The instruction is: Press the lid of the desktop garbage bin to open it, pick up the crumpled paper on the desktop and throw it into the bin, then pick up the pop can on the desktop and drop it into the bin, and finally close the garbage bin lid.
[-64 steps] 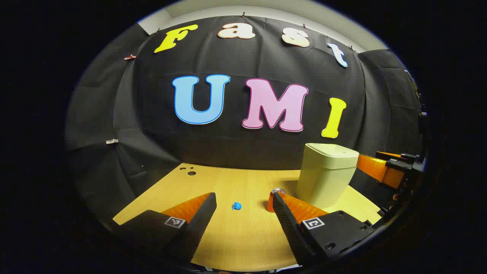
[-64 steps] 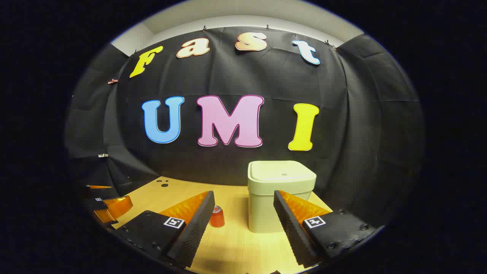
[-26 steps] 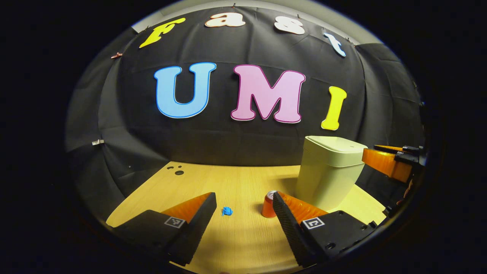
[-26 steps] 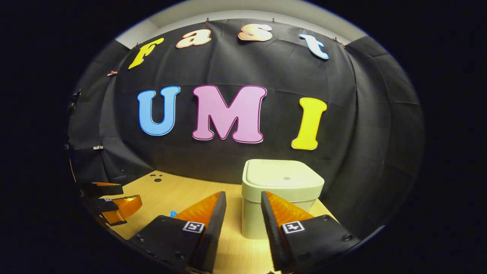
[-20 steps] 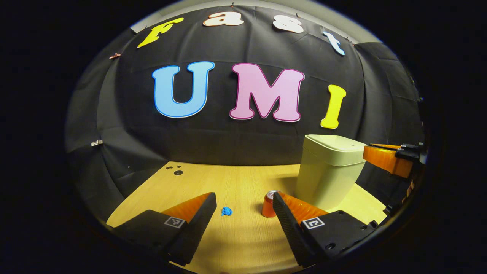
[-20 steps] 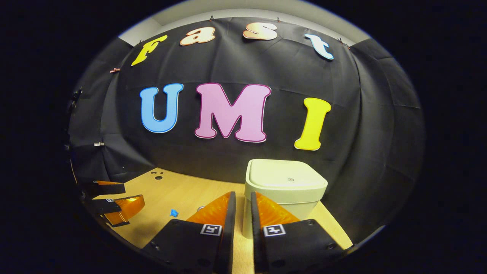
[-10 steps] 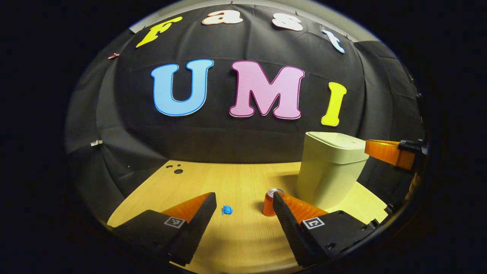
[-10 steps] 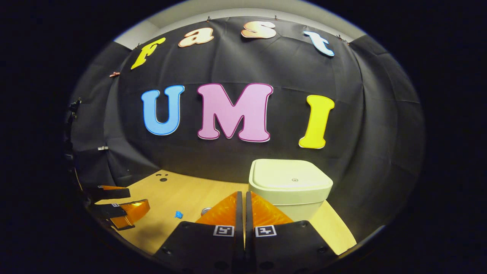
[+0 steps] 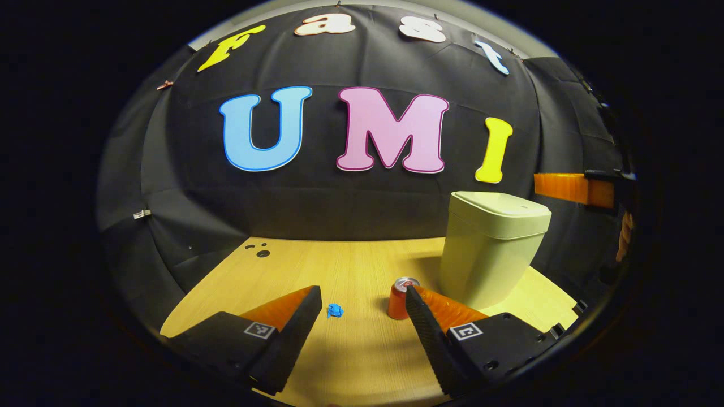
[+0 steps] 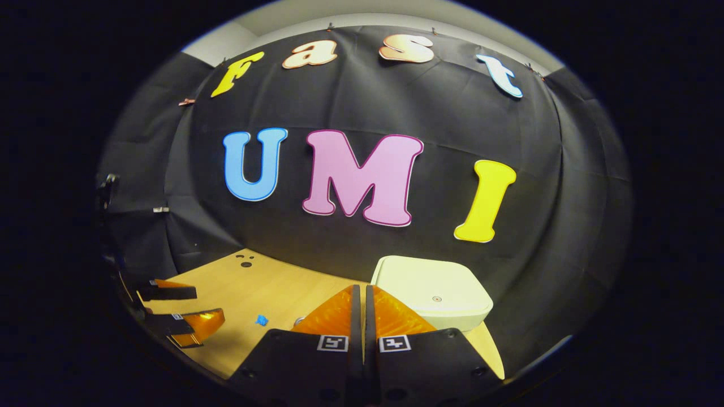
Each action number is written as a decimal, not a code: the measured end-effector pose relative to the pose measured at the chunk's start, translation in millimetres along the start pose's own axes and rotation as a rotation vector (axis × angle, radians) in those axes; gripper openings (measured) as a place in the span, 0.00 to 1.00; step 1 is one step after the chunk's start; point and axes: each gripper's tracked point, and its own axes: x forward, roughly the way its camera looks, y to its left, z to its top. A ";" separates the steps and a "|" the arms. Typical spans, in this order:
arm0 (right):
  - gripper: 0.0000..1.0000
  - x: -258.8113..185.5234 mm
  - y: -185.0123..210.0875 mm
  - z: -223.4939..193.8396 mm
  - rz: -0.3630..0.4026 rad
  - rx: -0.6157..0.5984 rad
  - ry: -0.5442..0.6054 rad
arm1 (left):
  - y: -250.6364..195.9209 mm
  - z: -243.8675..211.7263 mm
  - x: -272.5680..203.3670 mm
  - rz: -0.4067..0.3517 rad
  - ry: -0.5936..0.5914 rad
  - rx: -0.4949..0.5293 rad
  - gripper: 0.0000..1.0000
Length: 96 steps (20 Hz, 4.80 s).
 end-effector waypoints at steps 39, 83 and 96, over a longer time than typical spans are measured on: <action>0.06 77.5 -109.6 -60.2 -0.124 0.094 0.154 | -2.2 -37.9 11.8 0.121 0.096 0.003 0.95; 0.94 -2.7 -66.1 -96.3 -0.056 0.132 0.218 | 70.3 -57.1 94.9 0.126 0.188 -0.086 0.96; 1.00 10.6 -67.2 -127.0 -0.047 0.111 0.276 | 69.3 -119.0 187.5 0.117 0.351 -0.037 0.96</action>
